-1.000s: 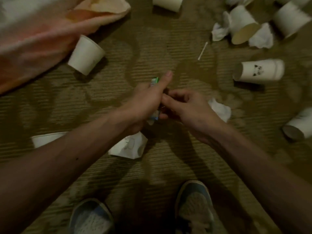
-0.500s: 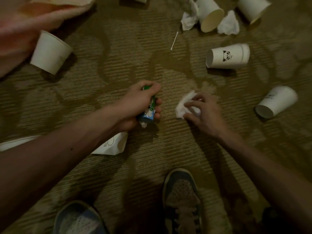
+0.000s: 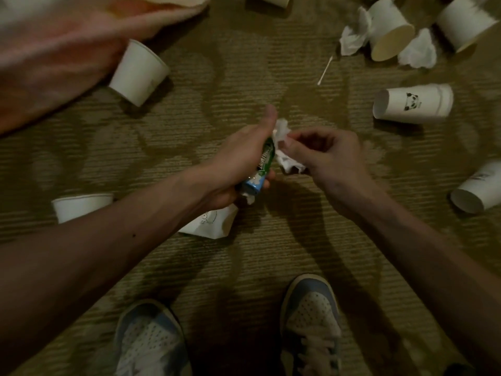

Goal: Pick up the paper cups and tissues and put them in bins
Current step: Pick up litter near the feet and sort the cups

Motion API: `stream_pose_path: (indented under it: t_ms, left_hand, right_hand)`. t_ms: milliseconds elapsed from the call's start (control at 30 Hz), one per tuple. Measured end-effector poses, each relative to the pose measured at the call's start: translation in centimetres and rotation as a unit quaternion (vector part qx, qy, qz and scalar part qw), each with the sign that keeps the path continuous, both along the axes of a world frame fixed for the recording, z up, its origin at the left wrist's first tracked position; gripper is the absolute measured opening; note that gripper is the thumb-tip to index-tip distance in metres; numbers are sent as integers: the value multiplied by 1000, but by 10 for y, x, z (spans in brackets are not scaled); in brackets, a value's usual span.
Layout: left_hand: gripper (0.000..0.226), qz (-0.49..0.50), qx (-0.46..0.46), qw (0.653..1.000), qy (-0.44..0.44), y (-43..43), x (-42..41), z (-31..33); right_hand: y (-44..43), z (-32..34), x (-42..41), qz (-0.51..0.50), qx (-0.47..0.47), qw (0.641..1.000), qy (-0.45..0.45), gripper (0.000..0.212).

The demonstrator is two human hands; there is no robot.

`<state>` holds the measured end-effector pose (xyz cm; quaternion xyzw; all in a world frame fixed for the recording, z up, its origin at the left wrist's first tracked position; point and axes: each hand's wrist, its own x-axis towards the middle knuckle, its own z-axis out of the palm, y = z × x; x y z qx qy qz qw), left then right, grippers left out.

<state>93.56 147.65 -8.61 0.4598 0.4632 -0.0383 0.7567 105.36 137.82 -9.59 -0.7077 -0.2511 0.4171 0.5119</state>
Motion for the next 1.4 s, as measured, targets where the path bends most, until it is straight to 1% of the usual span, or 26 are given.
stream_pose_path:
  t_ms: [67, 133, 233, 367, 467, 533, 567, 600, 633, 667, 733, 767, 867, 900, 933, 1033, 1100, 1200, 1300, 1400]
  left_hand:
    - [69, -5, -1, 1000, -25, 3, -7, 4]
    - [66, 0, 9, 999, -32, 8, -17, 8]
    - [58, 27, 43, 998, -27, 13, -35, 10]
    - [46, 72, 105, 992, 21, 17, -68, 8]
    - [35, 104, 113, 987, 51, 19, -98, 4]
    - [25, 117, 114, 984, 68, 15, -115, 0]
    - [21, 125, 120, 982, 76, 11, -123, -3]
    - [17, 134, 130, 979, 84, 5, -130, -8]
    - [14, 140, 140, 976, 95, -1, -136, -12]
    - [12, 142, 145, 973, 107, -6, -142, -17]
    - [15, 133, 141, 972, 130, -17, -152, -28]
    - [21, 123, 143, 972, 137, -21, -156, -34]
    - [33, 94, 154, 973, 143, -34, -161, -50]
    - [33, 85, 158, 973, 144, -37, -160, -55]
    - [30, 79, 163, 972, 147, -39, -158, -58]
    - [14, 74, 193, 967, 146, -33, -149, -64]
    - [18, 71, 208, 966, 137, -24, -139, -65]
    - [25, 46, 203, 971, 119, -8, -117, -56]
    - [21, 27, 211, 974, 82, 8, -88, -19]
    - [15, 16, 206, 977, 49, 19, -54, 54]
  right_hand:
    - [9, 8, -12, 7, 14, 999, 31, 9]
    - [16, 13, -21, 24, 17, 999, 37, 11]
    - [24, 16, -35, 103, 22, 994, 43, 14]
    - [35, 13, -56, 193, -10, 979, 70, 21]
    - [43, 10, -69, 243, -32, 966, 79, 17]
    - [46, 5, -75, 248, -40, 967, 46, 12]
    - [47, 0, -77, 247, -52, 968, -1, 8]
    - [47, -6, -78, 252, -75, 963, -55, 9]
    - [45, -13, -79, 260, -104, 954, -104, 19]
    - [44, -21, -78, 270, -135, 944, -135, 31]
    - [38, -33, -78, 296, -181, 923, -165, 46]
    - [35, -38, -79, 312, -194, 914, -174, 46]
    - [25, -52, -78, 329, -221, 899, -188, 26]
    - [22, -55, -77, 318, -231, 902, -177, 22]
    - [21, -58, -75, 300, -239, 912, -146, 20]
    - [19, -59, -68, 253, -250, 934, -46, 17]
    - [16, -56, -61, 217, -254, 942, -15, 19]
    - [8, -40, -51, 144, -258, 955, 36, 23]
    - [-1, 2, -40, 81, -254, 957, 110, 23]
    - [-8, 79, -22, 17, -229, 961, 156, 18]
